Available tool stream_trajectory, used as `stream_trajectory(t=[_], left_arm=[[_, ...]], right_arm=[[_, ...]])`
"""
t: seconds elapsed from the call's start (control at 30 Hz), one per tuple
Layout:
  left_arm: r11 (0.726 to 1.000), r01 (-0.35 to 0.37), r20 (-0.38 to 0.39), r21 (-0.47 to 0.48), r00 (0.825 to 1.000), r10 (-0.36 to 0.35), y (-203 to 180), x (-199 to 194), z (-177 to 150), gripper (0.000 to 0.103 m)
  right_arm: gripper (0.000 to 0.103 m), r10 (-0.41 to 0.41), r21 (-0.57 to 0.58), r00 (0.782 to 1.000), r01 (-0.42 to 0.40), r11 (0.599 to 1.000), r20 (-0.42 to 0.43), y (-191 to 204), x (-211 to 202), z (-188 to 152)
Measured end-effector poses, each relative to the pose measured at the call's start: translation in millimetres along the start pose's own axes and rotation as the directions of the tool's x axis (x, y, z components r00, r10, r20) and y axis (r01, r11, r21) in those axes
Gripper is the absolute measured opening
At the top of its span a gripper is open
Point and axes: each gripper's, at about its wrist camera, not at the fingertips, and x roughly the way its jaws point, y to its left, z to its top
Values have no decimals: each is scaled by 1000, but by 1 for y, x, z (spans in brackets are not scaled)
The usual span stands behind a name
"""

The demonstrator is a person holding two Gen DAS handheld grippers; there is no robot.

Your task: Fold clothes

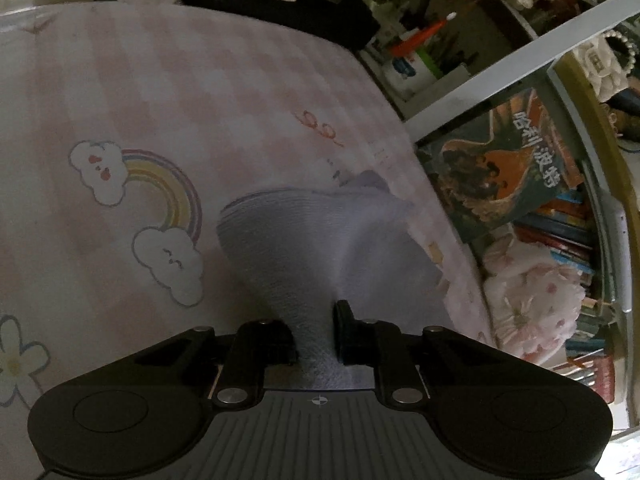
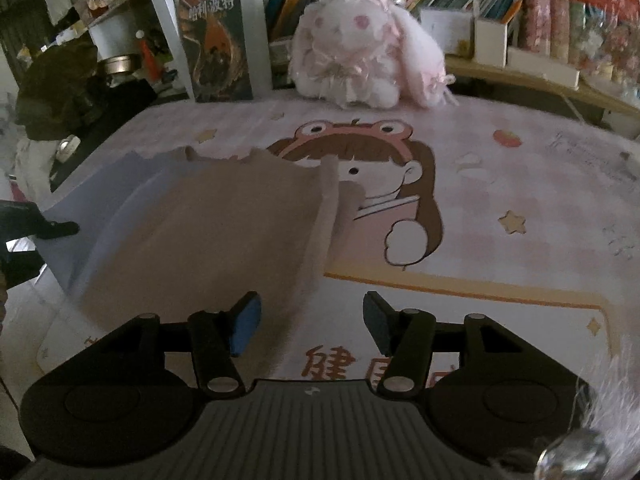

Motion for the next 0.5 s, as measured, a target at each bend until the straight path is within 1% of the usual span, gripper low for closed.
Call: stream_trajectory(t=[0.07, 0.1, 0.17, 0.23, 0.3, 0.4, 0.5], left_arm=[[1000, 5, 5, -10, 1000, -5, 1, 0, -1, 17], [1000, 3, 7, -5, 1000, -3, 0, 0, -1, 17], [1000, -8, 15, 16, 1000, 8, -5, 0, -2, 16], [999, -15, 26, 45, 1000, 14, -12, -4, -3, 15], [997, -7, 43, 79, 999, 4, -23, -12, -3, 15], [984, 14, 75, 177, 997, -27, -52, -28, -7, 15], [953, 28, 107, 303, 992, -63, -89, -44, -19, 15]], right_arm=[[46, 2, -5, 1000, -2, 1000, -8, 1, 2, -1], [42, 3, -8, 1000, -3, 1000, -13, 1, 3, -2], [39, 4, -13, 1000, -4, 1000, -21, 2, 6, -3], [37, 6, -18, 1000, -6, 1000, -30, 2, 8, -4], [37, 11, -34, 999, -12, 999, -32, 3, 10, -5], [37, 29, -47, 999, -31, 998, -33, 1, 11, -5], [37, 54, -46, 998, -55, 997, -33, -4, 12, -5]])
